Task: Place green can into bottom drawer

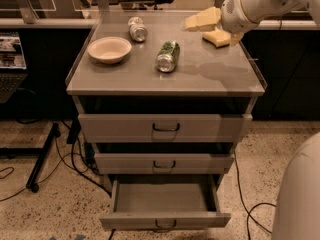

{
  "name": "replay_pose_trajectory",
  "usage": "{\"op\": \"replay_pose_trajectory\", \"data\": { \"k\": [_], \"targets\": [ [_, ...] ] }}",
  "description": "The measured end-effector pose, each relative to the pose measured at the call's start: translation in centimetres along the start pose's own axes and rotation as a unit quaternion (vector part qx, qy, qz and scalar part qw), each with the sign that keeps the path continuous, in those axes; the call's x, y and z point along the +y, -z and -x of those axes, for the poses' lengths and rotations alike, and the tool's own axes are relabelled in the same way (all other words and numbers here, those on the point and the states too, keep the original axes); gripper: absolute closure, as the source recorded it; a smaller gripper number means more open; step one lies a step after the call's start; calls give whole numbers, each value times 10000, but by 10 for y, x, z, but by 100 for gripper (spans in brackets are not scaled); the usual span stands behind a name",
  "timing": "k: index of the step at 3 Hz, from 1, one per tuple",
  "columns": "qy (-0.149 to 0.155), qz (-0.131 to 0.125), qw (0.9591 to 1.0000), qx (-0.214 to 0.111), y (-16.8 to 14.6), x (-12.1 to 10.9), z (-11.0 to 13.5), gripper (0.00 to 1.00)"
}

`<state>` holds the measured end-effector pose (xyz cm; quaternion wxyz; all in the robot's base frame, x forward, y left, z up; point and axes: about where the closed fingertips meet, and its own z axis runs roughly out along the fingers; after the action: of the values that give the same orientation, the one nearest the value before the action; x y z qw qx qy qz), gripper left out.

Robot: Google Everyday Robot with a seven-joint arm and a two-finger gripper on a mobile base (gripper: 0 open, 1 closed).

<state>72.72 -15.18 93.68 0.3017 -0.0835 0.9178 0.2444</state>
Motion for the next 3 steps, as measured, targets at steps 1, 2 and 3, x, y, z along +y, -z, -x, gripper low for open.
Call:
{"op": "replay_pose_trajectory", "data": {
  "k": [1, 2, 3],
  "targets": [
    [-244, -19, 9997, 1, -10, -11, -3, 0],
    [-414, -87, 9991, 66, -32, -17, 1, 0],
    [-230, -116, 9996, 116, -62, 1, 26, 0]
  ]
}}
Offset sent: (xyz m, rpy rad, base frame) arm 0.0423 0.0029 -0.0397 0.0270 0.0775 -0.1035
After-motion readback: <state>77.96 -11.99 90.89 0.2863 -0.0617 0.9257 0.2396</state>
